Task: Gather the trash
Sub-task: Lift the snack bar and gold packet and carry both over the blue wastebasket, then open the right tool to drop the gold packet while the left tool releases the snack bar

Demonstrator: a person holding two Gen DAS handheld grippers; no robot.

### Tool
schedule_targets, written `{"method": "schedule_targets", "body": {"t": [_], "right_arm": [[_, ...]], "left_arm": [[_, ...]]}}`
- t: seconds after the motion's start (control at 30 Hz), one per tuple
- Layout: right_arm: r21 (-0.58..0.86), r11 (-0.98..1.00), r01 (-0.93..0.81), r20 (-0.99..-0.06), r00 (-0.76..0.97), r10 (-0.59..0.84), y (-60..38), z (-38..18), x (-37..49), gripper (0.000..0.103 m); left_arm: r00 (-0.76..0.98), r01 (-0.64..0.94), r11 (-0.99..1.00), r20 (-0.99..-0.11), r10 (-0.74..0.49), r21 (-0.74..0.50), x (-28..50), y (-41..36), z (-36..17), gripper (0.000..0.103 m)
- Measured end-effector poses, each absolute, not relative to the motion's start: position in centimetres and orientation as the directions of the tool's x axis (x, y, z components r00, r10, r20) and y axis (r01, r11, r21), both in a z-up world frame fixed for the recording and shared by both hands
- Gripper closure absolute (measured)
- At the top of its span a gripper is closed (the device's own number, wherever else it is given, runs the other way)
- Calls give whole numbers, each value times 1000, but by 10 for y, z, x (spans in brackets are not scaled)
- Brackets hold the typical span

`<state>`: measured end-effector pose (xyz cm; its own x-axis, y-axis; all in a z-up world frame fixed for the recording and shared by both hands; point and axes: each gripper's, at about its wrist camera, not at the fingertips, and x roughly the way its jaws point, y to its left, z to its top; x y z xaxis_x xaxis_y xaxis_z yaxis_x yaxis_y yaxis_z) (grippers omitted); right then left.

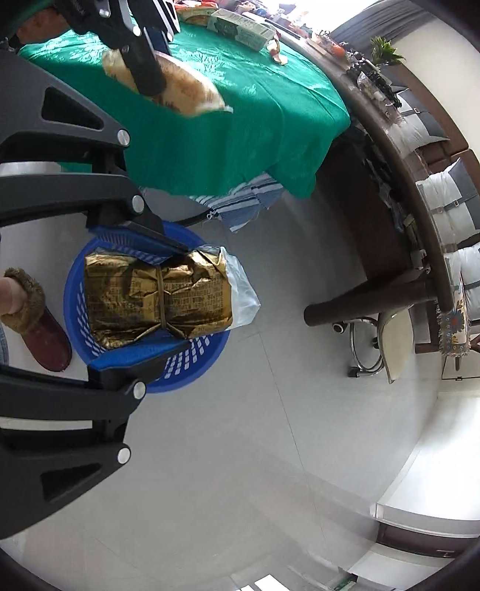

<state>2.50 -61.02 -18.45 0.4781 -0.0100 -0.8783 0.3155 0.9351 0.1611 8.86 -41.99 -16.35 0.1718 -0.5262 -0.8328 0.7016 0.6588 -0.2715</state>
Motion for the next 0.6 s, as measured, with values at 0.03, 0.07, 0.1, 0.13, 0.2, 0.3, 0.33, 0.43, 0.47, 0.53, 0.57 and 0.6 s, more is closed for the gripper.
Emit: {"method": "schedule_targets", "body": {"t": [0.03, 0.07, 0.1, 0.13, 0.2, 0.3, 0.33, 0.43, 0.47, 0.53, 0.57, 0.6], "right_arm": [[168, 932, 322, -881, 473, -5, -613, -186, 26, 59], [184, 925, 332, -883, 470, 7, -618, -189, 26, 59], [188, 923, 337, -883, 469, 9, -619, -190, 27, 59], [189, 921, 341, -884, 468, 8, -621, -190, 28, 59], [193, 917, 348, -884, 468, 9, -627, -192, 27, 59], [212, 909, 358, -885, 465, 23, -630, -193, 29, 59], [213, 907, 363, -886, 462, 22, -631, -194, 29, 59], [230, 898, 375, -886, 462, 34, -635, -196, 29, 59], [237, 895, 378, -886, 462, 40, -637, -197, 28, 59], [253, 889, 382, -885, 462, 53, -641, -199, 28, 59], [262, 886, 384, -884, 464, 60, -642, -200, 29, 59], [265, 884, 385, -883, 466, 62, -643, -201, 29, 57]], "left_arm": [[167, 704, 657, -837, -521, -269, 91, -428, -169, 87], [163, 704, 658, -841, -516, -267, 92, -435, -174, 87], [158, 702, 660, -845, -511, -268, 93, -440, -179, 87], [153, 700, 661, -847, -508, -270, 93, -442, -182, 87], [146, 696, 664, -851, -505, -274, 96, -447, -188, 87], [145, 691, 670, -855, -498, -273, 100, -455, -196, 87], [142, 688, 671, -856, -498, -276, 102, -458, -200, 87], [132, 681, 674, -858, -496, -285, 106, -464, -207, 87], [131, 680, 675, -859, -495, -286, 107, -466, -209, 87], [127, 680, 674, -859, -495, -288, 109, -470, -213, 87], [126, 680, 674, -859, -496, -290, 109, -470, -213, 87], [124, 680, 673, -859, -497, -291, 110, -472, -215, 86]]}}
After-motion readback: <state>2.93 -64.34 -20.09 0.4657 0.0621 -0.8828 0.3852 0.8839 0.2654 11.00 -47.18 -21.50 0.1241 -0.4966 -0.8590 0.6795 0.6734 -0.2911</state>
